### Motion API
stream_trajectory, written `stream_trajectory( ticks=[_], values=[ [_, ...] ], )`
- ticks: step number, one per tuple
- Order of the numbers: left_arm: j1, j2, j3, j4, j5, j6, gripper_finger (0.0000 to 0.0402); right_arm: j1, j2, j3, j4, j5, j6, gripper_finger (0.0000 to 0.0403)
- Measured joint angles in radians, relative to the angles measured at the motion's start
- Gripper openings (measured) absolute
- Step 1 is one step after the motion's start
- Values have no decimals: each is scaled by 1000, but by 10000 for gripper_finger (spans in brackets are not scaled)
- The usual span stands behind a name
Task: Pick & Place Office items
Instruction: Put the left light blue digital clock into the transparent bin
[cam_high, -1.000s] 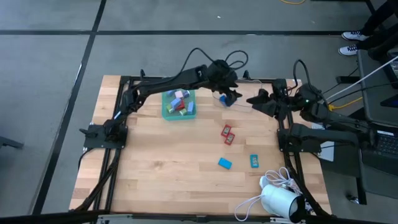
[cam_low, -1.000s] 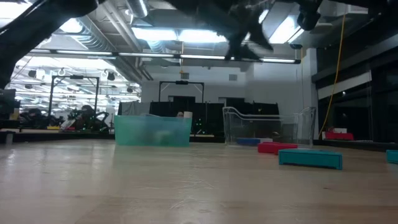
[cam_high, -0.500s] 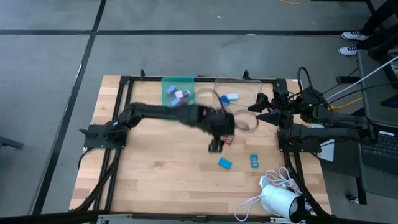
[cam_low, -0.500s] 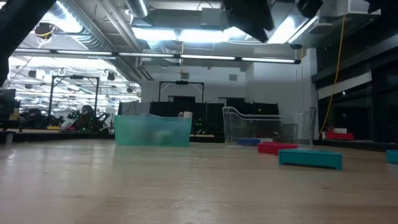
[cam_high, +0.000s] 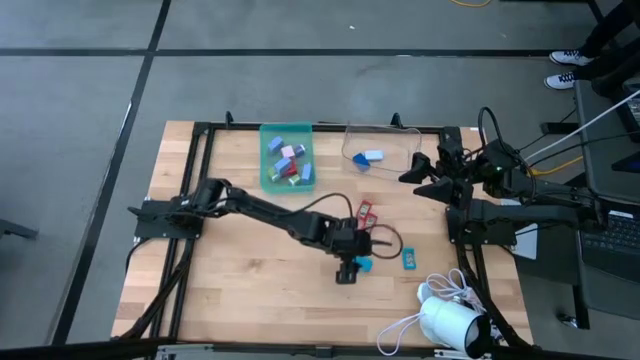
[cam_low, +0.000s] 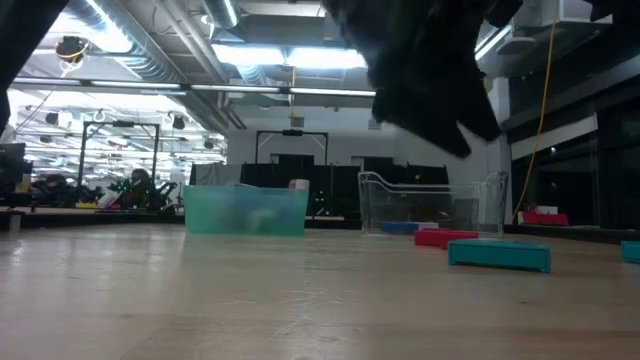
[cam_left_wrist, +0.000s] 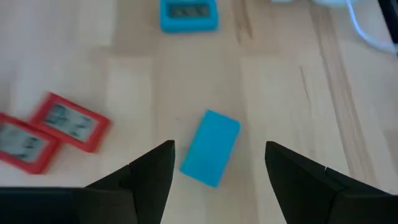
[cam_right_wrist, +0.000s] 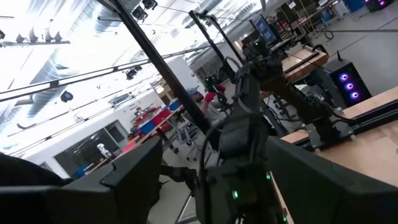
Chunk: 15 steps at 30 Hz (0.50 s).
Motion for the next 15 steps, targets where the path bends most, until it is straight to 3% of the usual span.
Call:
stream_trajectory(
  ticks=[10, 15],
  values=[
    [8, 0, -90, 86, 57, 149, 244, 0, 0, 0, -1, 31, 21, 292],
    [33, 51, -93, 167, 149, 211, 250, 11, 1, 0, -3, 78, 26, 292]
  ],
)
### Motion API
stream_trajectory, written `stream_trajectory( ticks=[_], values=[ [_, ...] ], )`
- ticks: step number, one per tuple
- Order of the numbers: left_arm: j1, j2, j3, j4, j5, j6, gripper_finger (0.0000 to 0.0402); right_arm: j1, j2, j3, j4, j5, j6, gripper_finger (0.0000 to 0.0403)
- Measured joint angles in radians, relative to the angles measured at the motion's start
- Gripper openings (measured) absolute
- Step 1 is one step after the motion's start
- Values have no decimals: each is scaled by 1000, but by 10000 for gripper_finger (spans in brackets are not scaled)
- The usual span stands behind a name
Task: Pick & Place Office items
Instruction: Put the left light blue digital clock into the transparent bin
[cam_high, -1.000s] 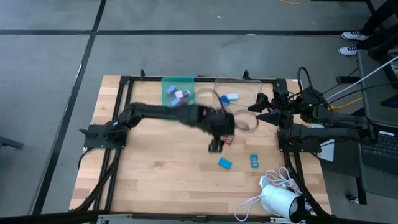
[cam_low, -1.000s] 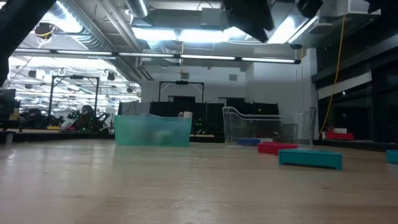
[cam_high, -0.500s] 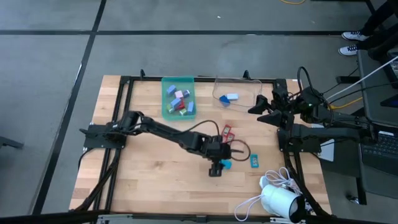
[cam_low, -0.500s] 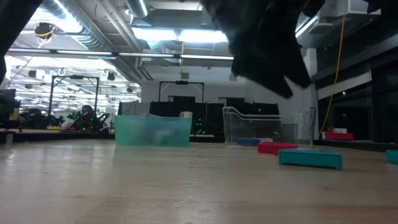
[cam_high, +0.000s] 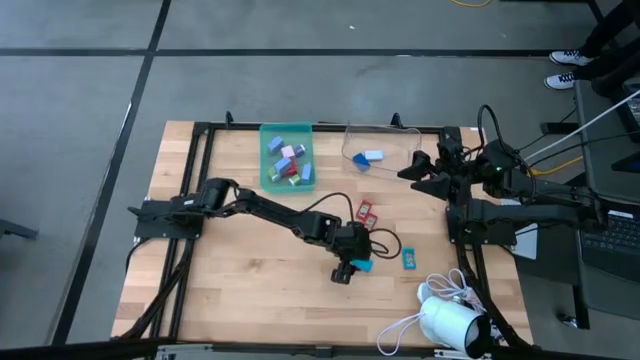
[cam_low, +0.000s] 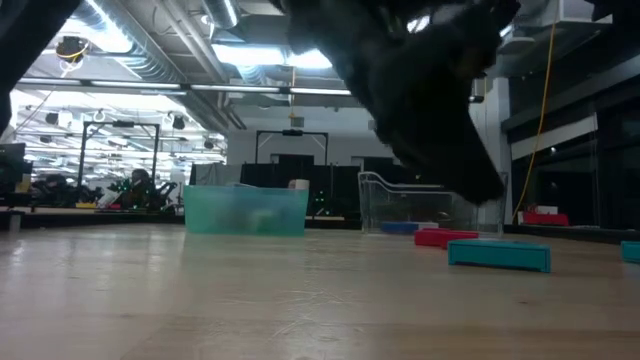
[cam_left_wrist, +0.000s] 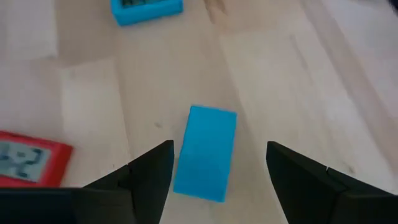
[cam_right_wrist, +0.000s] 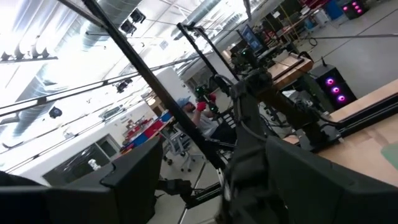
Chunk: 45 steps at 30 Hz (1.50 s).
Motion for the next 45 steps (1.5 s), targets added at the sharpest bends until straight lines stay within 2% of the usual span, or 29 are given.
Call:
stream_trajectory(
  ticks=[8, 15, 22, 28, 33, 37, 40, 45],
  values=[
    [17, 64, 0, 4, 32, 22, 285, 41, 3, 0, -13, 73, 6, 292],
    [16, 85, 2, 6, -7, 71, 283, 62, 18, 0, -16, 102, 1, 292],
    [17, 98, 6, 2, -14, -34, 237, 62, 49, 0, -14, 102, -9, 292],
    [32, 100, 5, 38, 14, -193, 155, 62, 58, 0, -13, 102, -21, 292],
    [46, 101, 3, 61, 39, -277, 152, 62, 58, 0, 37, 102, -32, 292],
    [71, 102, 1, 109, 106, -335, 152, 62, 58, 0, 152, 102, -40, 292],
    [89, 95, 4, 134, 111, -362, 152, 62, 58, 0, 215, 103, -44, 292],
    [132, 39, 7, 151, 111, -376, 152, 60, 8, 0, 147, 108, -114, 292]
  ],
)
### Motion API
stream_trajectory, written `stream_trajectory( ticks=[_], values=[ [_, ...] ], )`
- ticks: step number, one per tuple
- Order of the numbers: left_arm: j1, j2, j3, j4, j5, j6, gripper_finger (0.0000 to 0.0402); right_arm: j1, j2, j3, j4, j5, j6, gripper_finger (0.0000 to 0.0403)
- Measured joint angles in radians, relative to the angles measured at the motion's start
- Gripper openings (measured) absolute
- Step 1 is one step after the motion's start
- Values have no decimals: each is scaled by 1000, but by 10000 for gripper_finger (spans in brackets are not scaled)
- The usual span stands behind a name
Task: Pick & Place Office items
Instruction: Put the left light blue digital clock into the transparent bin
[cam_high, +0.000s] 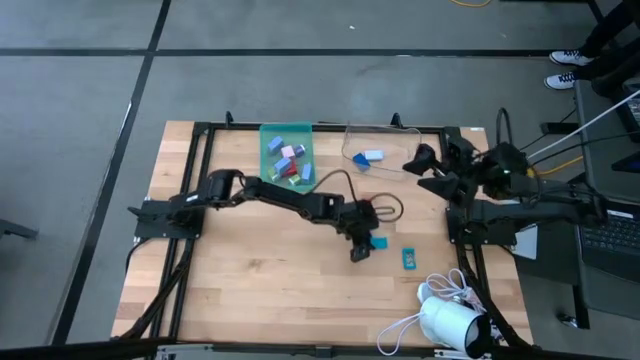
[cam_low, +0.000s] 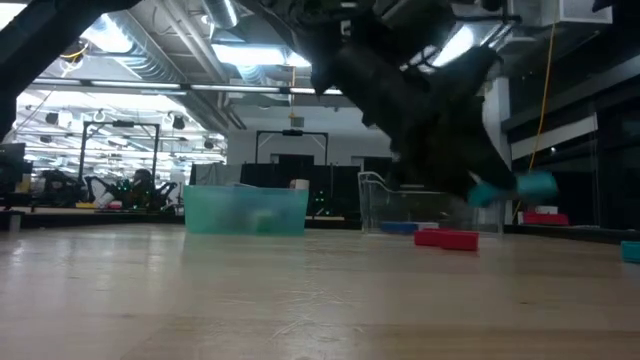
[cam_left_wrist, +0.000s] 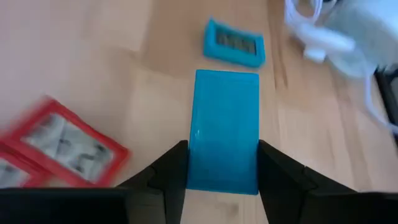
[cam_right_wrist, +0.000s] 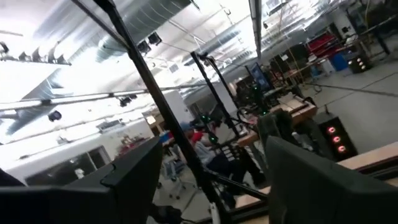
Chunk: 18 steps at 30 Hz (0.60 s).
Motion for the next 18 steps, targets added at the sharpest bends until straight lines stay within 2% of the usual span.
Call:
stream_trajectory(
  ticks=[5, 13, 16, 18],
  values=[
    [55, -65, 0, 66, -2, 1, 152, -23, -176, 0, -171, 16, -58, 292],
    [159, -172, 2, 124, -5, 14, 152, -29, -532, 0, -559, 195, -80, 292],
    [216, -200, 2, 114, -6, 29, 152, -29, -620, 0, -691, 250, -52, 292],
    [260, -202, 2, 107, -7, 29, 152, -29, -635, 1, -723, 264, -44, 292]
  ],
)
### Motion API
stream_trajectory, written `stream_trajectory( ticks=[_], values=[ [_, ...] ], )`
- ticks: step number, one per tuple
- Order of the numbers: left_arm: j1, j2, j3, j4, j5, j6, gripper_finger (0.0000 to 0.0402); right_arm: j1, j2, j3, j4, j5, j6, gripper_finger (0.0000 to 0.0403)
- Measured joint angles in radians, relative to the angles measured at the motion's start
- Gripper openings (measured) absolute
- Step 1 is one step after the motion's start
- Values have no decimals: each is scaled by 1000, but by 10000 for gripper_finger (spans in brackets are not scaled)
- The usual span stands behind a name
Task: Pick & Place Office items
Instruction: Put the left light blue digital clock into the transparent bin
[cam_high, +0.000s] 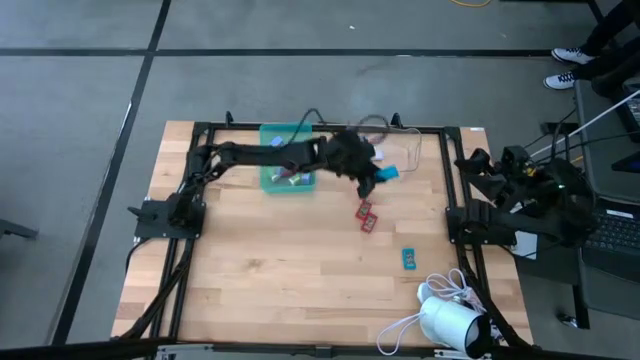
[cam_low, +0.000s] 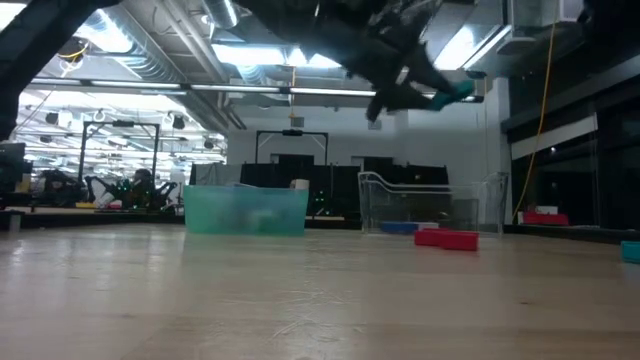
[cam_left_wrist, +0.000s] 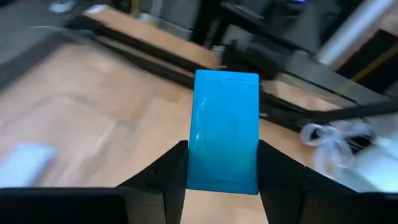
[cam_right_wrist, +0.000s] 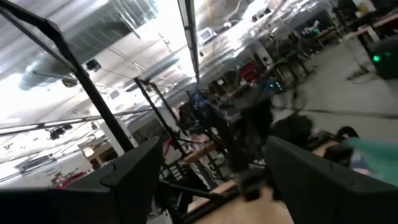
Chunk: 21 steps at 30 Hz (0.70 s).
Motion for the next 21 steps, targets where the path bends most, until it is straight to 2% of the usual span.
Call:
stream_trajectory(
  ticks=[4, 14, 21],
  values=[
    [84, 3, -1, -18, -5, 1, 152, 0, 8, 1, -7, -31, -9, 292],
    [274, 9, -1, -84, 8, 32, 152, 0, 13, -2, -50, -13, -8, 292],
    [360, 61, -1, -144, 159, 85, 152, 0, 13, -2, -42, 115, -11, 292]
  ],
)
